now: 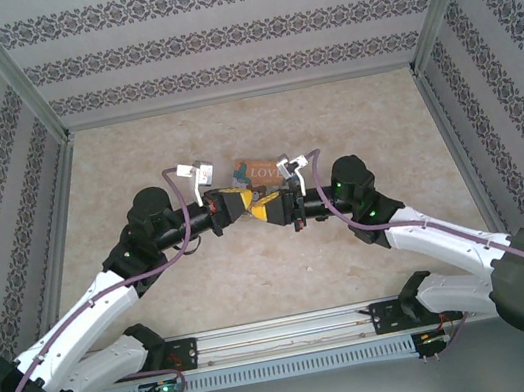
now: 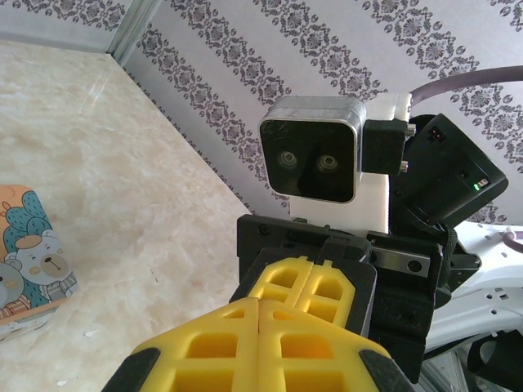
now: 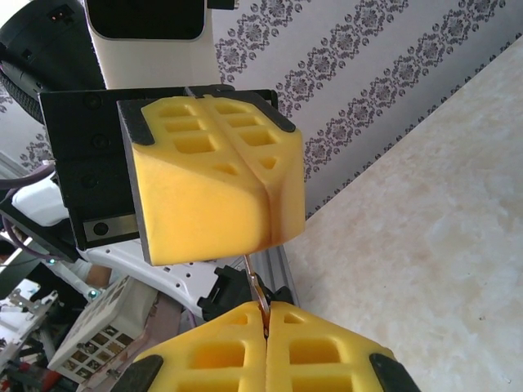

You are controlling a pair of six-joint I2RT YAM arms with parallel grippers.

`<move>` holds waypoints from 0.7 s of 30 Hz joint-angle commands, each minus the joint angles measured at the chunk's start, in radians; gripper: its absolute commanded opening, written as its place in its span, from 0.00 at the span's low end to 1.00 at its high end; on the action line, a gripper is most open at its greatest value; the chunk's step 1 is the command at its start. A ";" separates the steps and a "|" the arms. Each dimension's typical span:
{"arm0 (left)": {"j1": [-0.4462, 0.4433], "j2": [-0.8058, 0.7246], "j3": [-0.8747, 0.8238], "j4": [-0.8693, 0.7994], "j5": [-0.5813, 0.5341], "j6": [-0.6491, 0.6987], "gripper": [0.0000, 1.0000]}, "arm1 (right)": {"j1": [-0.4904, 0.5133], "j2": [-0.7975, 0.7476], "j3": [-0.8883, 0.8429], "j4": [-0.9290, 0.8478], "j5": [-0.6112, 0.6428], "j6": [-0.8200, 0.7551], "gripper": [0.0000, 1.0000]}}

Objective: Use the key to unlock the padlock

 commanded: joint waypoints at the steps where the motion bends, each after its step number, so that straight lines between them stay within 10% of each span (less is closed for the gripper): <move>1: -0.004 -0.017 -0.012 0.050 -0.006 0.018 0.00 | -0.003 -0.021 0.002 0.014 0.009 -0.007 0.00; 9: 0.002 -0.071 -0.026 0.013 -0.077 0.044 0.53 | -0.020 -0.060 -0.014 -0.113 0.087 -0.071 0.00; 21: 0.002 -0.134 -0.156 -0.096 -0.317 0.122 0.82 | -0.148 -0.023 -0.088 -0.248 0.185 -0.051 0.00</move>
